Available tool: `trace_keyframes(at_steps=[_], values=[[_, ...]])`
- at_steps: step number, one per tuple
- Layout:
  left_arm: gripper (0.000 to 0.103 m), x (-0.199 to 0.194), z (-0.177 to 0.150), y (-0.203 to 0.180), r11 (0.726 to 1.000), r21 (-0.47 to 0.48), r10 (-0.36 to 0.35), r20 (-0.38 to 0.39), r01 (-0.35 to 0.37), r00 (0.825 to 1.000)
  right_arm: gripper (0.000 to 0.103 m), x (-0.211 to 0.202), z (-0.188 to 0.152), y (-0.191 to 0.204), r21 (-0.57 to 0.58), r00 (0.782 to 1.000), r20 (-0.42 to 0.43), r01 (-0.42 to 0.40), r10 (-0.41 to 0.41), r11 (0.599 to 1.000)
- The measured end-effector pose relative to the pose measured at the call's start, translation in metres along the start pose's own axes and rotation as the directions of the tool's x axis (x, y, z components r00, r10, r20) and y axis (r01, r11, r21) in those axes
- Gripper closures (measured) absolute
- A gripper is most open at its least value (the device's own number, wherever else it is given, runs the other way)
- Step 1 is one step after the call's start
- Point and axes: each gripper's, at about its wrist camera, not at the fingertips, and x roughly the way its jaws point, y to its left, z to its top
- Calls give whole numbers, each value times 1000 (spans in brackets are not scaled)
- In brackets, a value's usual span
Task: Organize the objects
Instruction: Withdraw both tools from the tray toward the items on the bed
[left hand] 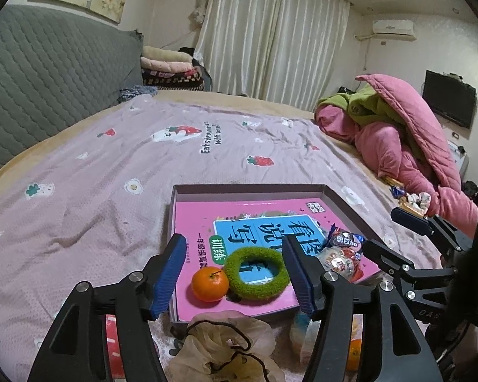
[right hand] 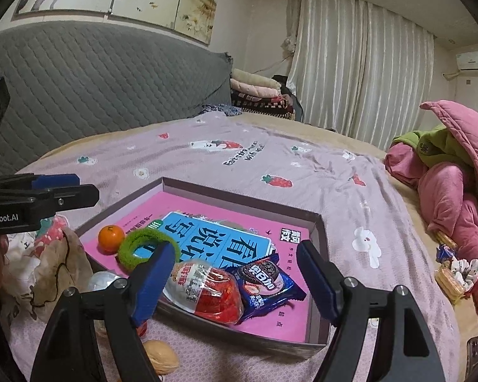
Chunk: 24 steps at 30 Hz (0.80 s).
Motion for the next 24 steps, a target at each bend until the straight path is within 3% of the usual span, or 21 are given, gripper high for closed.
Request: trace_keyframes(at_steps=[24], values=[[38,-23,-14,-22,999,25,-48,31,47,998,24,-30,-11,5,-1,999,39,26,-26,1000]])
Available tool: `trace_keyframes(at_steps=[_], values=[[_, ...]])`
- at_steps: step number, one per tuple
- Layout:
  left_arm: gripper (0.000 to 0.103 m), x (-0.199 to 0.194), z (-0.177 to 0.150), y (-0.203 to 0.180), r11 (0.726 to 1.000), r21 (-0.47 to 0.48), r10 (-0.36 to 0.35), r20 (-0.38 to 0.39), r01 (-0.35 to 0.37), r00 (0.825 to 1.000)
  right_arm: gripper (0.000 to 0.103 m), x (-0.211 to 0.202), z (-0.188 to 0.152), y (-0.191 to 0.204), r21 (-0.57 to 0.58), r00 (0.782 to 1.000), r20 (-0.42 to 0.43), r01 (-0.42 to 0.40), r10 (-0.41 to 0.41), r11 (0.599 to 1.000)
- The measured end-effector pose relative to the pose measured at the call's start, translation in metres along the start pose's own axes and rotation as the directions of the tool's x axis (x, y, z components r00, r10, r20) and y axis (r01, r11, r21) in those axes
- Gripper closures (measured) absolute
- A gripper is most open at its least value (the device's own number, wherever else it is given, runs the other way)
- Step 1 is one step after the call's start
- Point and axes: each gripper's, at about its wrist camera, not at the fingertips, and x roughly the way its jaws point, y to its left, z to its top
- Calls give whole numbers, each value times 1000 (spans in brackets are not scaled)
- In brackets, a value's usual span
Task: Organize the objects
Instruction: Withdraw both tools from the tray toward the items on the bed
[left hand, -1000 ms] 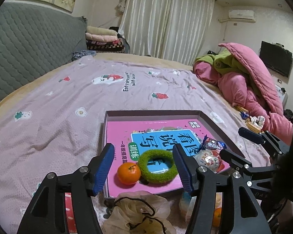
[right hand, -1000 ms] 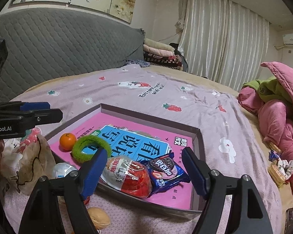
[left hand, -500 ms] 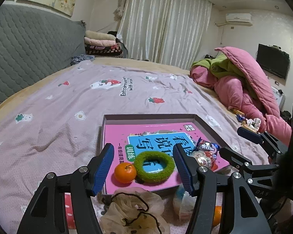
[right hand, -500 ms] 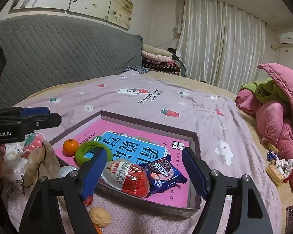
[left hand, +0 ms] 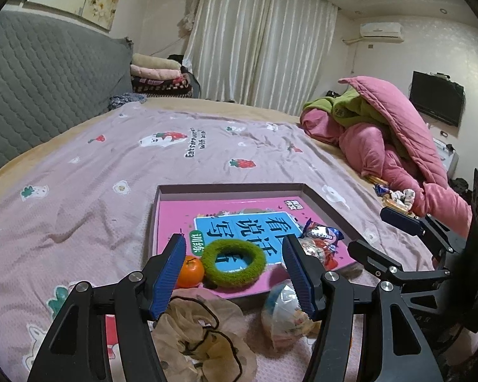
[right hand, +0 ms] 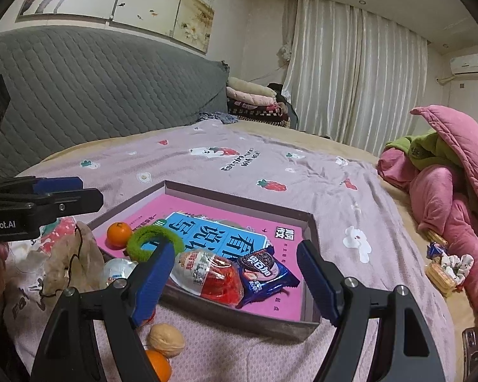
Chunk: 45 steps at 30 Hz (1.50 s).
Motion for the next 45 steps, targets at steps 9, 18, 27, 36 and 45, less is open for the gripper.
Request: trace_keyframes(at_steps=[9,18,27,36,45], values=[[38,-5,-7,-8,1000,11,-6,-1,6,1000,24,-5,-8,8,21,1000,-17,-12,12,1000],[38,-14,-17,-15,1000,16,-21,-19,21,1000,24,-15,-23,16,17,999,-46,-13,13,1000],[38,-26,-26,-17,1000,16,-25,-25,25,999,24,-27,-33,19,27,998,-60,-6,8,1000],[38,-38,-36,-23,999,42,-26,-39,27,999,24,-35,-42,27,-9,997,-70,15,-15,1000],[38,-45,-46,-32,998,52,-37,-54,39,998,24,-44,-54,32,-17,996,-90,9,-10,1000]])
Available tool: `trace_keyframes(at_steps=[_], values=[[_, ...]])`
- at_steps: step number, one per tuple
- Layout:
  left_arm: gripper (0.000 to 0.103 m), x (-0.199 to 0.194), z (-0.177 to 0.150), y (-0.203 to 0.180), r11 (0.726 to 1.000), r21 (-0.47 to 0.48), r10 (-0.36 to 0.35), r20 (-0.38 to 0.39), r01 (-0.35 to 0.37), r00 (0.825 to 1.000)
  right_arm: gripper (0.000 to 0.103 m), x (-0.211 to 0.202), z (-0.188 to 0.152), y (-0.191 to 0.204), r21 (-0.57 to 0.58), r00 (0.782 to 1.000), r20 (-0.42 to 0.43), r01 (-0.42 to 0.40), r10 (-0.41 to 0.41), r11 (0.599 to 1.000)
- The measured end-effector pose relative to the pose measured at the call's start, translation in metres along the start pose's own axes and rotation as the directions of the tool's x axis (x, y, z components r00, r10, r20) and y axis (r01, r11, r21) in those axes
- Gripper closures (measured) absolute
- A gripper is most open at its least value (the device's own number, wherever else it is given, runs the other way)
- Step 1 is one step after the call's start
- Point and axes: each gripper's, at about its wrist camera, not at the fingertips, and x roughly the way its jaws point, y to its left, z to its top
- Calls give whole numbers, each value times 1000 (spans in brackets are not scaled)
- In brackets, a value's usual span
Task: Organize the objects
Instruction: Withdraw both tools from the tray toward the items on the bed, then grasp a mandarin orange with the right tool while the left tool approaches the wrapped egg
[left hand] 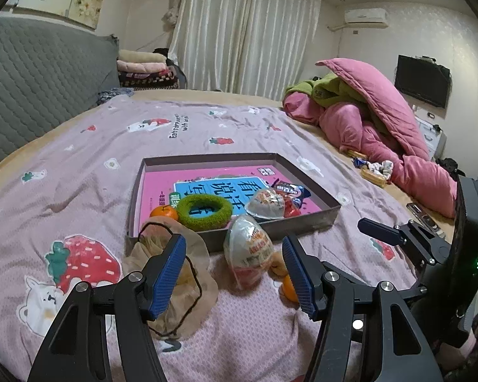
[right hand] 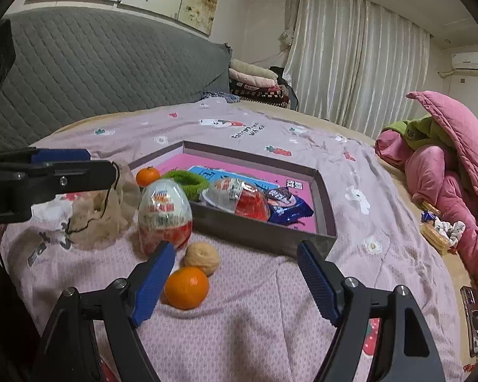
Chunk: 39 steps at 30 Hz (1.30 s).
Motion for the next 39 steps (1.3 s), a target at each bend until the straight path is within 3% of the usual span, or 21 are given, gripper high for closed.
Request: trace_keyframes(at_steps=[18,39], values=[[38,-2,-18,-19,999,45,-20,-54,23,998,24,-10,-16,12,-1,999,-34,-31,31,1000],[38,34,-13,-12,1000,12,-25,-93,27,995,24,8,-20,16,14,995,-73,-64,65,998]])
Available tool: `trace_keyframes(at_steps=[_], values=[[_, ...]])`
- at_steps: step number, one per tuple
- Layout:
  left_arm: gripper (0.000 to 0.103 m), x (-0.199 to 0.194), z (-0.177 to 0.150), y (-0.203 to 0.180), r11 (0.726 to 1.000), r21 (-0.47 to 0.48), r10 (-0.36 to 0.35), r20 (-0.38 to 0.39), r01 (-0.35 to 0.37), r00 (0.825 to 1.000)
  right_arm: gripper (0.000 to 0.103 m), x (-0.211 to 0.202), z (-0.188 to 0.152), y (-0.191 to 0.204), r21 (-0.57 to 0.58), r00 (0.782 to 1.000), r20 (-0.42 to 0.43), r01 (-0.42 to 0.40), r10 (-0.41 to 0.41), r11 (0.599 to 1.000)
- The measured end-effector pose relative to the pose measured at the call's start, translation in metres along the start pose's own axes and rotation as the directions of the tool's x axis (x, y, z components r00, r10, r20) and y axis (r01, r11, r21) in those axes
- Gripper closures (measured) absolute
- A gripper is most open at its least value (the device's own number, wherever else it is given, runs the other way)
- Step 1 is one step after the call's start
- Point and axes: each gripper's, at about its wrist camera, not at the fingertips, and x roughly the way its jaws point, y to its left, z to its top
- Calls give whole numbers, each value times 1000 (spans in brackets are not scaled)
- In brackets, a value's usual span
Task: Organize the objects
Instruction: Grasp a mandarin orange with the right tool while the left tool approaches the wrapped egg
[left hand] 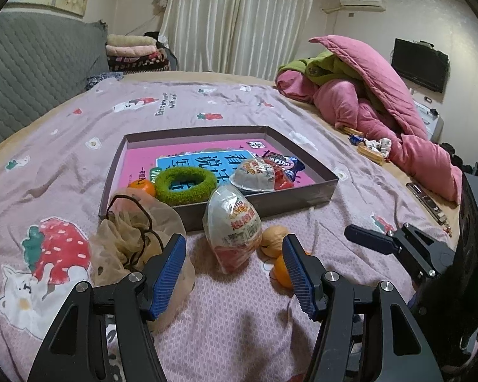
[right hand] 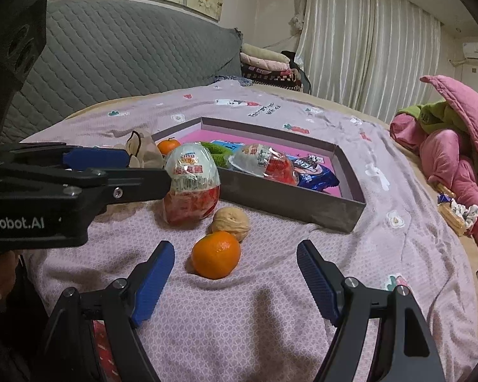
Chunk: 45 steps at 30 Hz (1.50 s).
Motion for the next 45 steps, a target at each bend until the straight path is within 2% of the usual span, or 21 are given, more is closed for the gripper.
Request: trace_keyframes(at_steps=[10,19,27,33,36,41,45], values=[[38,24,5,7,1000,-11,12,-22,-12,1000,24,13,-1,2,7,999,-29,-14,14,1000],[38,41,6,12,999,-35,-2,-48,1,999,24,23,-1,0,16,999,-50,-10,11,1000],[38,48,6,11,1000,-29,-11,-55,9,998,25,30,0,-1,31,997,-64,-37,39,999],[38,53,6,9,999,-28,-19,-60,18,998,34,36,-1,6,-3,996,-75,-45,44,999],[38,55,6,9,999,-24,-23,-62,22,998,41,38,-1,7,-11,995,-82,-48,47,999],[37,58,5,7,999,-18,-28,-64,26,998,58,43,-1,8,-15,994,-95,-64,62,998],[35,60,5,7,999,-19,-30,-67,28,997,63,43,-2,12,-30,993,-100,-61,58,998]])
